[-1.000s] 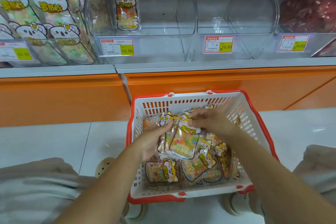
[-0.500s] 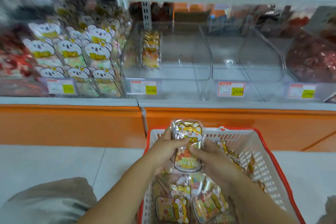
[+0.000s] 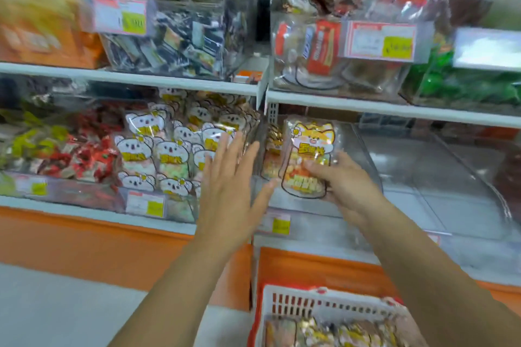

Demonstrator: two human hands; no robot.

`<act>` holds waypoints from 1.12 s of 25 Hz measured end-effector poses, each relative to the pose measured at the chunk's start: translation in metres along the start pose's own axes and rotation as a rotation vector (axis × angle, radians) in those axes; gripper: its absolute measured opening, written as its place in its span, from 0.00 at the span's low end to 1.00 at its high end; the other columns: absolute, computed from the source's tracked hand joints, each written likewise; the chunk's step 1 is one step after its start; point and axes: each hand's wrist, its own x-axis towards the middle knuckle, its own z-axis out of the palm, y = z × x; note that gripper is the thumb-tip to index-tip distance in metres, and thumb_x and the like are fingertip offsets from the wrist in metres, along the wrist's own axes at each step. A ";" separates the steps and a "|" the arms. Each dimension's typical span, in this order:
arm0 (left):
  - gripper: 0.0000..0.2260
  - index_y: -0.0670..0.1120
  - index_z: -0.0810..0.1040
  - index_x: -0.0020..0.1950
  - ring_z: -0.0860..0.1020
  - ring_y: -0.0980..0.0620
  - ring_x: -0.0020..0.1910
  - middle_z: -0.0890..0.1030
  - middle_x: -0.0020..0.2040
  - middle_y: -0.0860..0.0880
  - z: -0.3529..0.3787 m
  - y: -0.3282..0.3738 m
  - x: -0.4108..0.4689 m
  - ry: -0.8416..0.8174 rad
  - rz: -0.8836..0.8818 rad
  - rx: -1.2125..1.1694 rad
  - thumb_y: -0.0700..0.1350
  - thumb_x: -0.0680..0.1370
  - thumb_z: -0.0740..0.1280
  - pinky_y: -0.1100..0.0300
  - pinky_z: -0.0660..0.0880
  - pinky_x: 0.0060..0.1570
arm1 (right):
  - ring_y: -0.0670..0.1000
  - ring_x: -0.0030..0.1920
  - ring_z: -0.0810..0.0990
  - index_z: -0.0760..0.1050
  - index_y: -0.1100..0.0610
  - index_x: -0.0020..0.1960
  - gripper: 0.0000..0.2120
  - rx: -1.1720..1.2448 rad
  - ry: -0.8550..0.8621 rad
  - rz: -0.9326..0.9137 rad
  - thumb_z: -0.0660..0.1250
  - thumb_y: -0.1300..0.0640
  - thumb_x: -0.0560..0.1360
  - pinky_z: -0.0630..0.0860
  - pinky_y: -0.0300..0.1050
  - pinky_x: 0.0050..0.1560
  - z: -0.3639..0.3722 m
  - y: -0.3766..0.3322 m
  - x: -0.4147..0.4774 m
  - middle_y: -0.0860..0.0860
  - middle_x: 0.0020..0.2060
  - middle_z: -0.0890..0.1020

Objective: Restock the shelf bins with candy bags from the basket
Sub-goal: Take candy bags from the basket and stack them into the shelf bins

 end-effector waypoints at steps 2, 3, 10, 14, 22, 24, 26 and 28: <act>0.32 0.49 0.56 0.79 0.44 0.46 0.79 0.50 0.80 0.45 0.019 -0.022 0.001 -0.009 -0.002 0.180 0.63 0.78 0.51 0.42 0.47 0.76 | 0.54 0.45 0.84 0.73 0.61 0.61 0.17 -0.083 0.054 0.037 0.70 0.68 0.73 0.82 0.46 0.41 0.012 0.009 0.047 0.58 0.52 0.83; 0.33 0.49 0.55 0.79 0.43 0.44 0.79 0.49 0.80 0.44 0.027 -0.030 0.001 -0.019 0.003 0.225 0.63 0.78 0.52 0.40 0.46 0.75 | 0.52 0.41 0.84 0.75 0.61 0.56 0.14 -0.123 0.056 0.084 0.69 0.70 0.73 0.81 0.44 0.38 0.018 0.018 0.066 0.58 0.49 0.83; 0.29 0.49 0.63 0.77 0.46 0.42 0.79 0.51 0.80 0.43 0.047 -0.052 0.000 0.011 0.082 0.269 0.55 0.76 0.60 0.34 0.48 0.73 | 0.60 0.67 0.71 0.52 0.49 0.77 0.65 -0.460 0.078 0.240 0.82 0.49 0.46 0.74 0.57 0.64 0.024 0.114 0.179 0.56 0.70 0.66; 0.27 0.49 0.66 0.75 0.45 0.42 0.79 0.51 0.80 0.43 0.048 -0.051 0.004 -0.014 0.078 0.249 0.54 0.76 0.57 0.33 0.48 0.73 | 0.60 0.70 0.67 0.37 0.55 0.78 0.58 -0.337 0.133 0.279 0.76 0.68 0.65 0.70 0.60 0.67 0.048 0.081 0.146 0.58 0.73 0.62; 0.30 0.50 0.67 0.75 0.45 0.42 0.79 0.51 0.80 0.43 0.037 -0.045 0.000 -0.023 0.057 0.212 0.51 0.74 0.71 0.34 0.47 0.73 | 0.60 0.73 0.64 0.36 0.57 0.78 0.56 -0.446 0.148 0.285 0.76 0.67 0.69 0.66 0.54 0.69 0.036 0.061 0.129 0.59 0.75 0.60; 0.30 0.51 0.67 0.74 0.45 0.43 0.79 0.51 0.80 0.44 0.030 -0.041 -0.005 -0.036 0.054 0.202 0.51 0.73 0.71 0.34 0.47 0.73 | 0.59 0.73 0.63 0.42 0.57 0.79 0.50 -0.520 0.112 0.206 0.74 0.64 0.72 0.65 0.51 0.67 0.033 0.044 0.105 0.58 0.75 0.61; 0.30 0.52 0.67 0.74 0.45 0.43 0.79 0.51 0.80 0.45 0.022 -0.033 -0.010 -0.030 0.061 0.180 0.51 0.73 0.71 0.34 0.49 0.73 | 0.57 0.72 0.65 0.50 0.55 0.79 0.41 -0.538 0.091 0.068 0.72 0.60 0.74 0.66 0.47 0.65 0.030 0.026 0.069 0.55 0.75 0.63; 0.29 0.52 0.68 0.73 0.48 0.43 0.79 0.53 0.80 0.44 0.013 -0.019 -0.020 -0.002 0.086 0.142 0.50 0.73 0.71 0.37 0.52 0.74 | 0.53 0.68 0.70 0.61 0.52 0.75 0.32 -0.512 0.094 -0.070 0.70 0.57 0.75 0.68 0.43 0.63 0.021 0.014 0.022 0.51 0.71 0.69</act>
